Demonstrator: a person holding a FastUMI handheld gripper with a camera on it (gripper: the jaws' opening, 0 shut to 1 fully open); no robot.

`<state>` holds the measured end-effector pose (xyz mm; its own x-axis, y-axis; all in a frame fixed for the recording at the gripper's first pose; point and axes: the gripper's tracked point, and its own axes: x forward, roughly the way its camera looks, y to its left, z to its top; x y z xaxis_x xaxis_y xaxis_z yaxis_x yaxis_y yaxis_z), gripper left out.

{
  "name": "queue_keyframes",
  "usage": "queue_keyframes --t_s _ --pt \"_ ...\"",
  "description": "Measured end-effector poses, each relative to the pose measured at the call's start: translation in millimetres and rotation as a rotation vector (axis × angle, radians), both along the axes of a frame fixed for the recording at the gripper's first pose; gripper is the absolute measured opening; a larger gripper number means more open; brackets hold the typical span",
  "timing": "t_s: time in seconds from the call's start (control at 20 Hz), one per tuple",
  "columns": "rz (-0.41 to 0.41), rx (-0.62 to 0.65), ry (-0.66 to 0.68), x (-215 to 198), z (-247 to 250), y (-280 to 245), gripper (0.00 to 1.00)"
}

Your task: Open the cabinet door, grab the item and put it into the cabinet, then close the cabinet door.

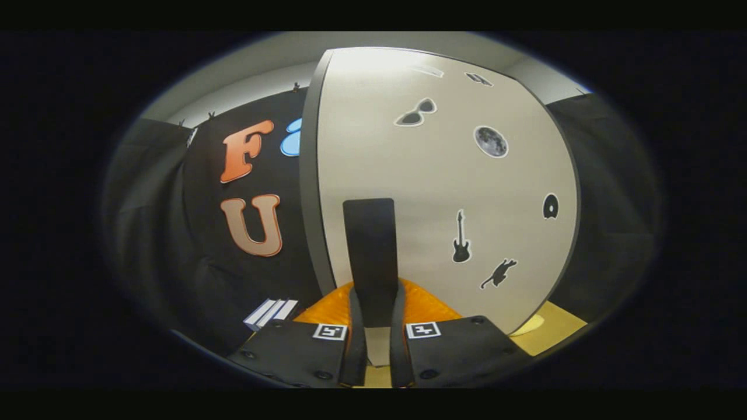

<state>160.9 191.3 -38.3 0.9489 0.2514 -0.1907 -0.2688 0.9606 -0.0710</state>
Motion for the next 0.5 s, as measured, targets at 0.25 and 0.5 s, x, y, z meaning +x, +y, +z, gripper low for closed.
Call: queue_keyframes --t_s 0.25,0.5 --pt "-0.021 -0.004 0.005 -13 5 -5 0.23" --pt "-0.071 -0.011 -0.022 -32 15 -12 0.23"
